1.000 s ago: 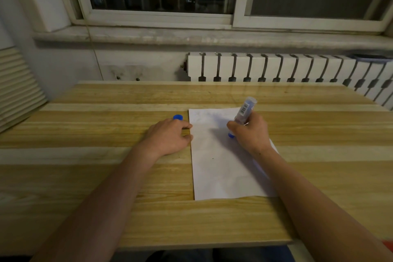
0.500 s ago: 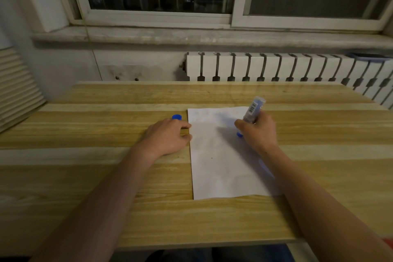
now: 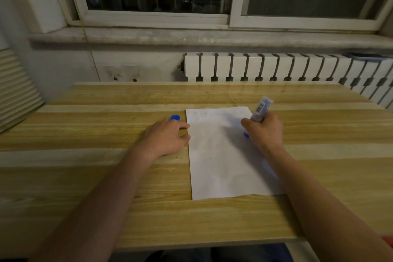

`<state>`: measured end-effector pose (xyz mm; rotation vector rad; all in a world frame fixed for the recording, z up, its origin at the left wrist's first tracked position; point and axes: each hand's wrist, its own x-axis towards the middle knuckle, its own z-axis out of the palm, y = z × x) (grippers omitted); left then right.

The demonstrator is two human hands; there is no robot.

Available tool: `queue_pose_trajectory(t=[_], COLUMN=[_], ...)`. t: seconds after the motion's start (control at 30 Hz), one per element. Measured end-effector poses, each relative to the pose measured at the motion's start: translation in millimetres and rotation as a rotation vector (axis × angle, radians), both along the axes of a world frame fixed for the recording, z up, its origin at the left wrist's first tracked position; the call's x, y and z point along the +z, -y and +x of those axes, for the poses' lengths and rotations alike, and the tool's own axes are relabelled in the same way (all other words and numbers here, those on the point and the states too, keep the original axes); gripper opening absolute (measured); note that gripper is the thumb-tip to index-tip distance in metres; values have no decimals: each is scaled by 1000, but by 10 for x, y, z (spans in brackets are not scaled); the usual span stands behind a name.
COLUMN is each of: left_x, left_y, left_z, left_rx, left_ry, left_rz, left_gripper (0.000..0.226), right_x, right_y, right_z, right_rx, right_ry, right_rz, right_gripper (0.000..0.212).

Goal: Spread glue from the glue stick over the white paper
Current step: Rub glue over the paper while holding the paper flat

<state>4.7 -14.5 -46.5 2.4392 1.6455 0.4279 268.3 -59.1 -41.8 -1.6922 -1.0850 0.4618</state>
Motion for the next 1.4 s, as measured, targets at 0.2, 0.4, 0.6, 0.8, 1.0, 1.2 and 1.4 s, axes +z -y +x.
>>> queue_pose_trajectory(t=[0.2,0.4,0.6,0.8,1.0,1.2,1.4], left_x=[1,-15,-25,-19,-13,-27,-38], left_y=[2,-11,-18,-5,6,-4,-16], left_z=[6,-6,-6,-9,-11,-14,-13], left_rx=[15,22,33,24,3,20,31], left_ry=[-8,-8,-11,3,2,4,-6], left_rz=[-9,0,-11,-16,-1,7,18], left_gripper=[45,46,47,46,45,45,46], right_x=[-5,4,1,8,78,48,13], right_y=[-18,-2,-7,-5,41,92,120], right_z=[45,65,80,80,-28,-305,-546], right_rx=[-50,-80,-87,-83,-46,127,259], right_ry=[28,100,167,141,-50,-118,-69], right_rz=[-21,-19,-37,-44,54,77,57], right_gripper=[18,19,23,26,26,27,21])
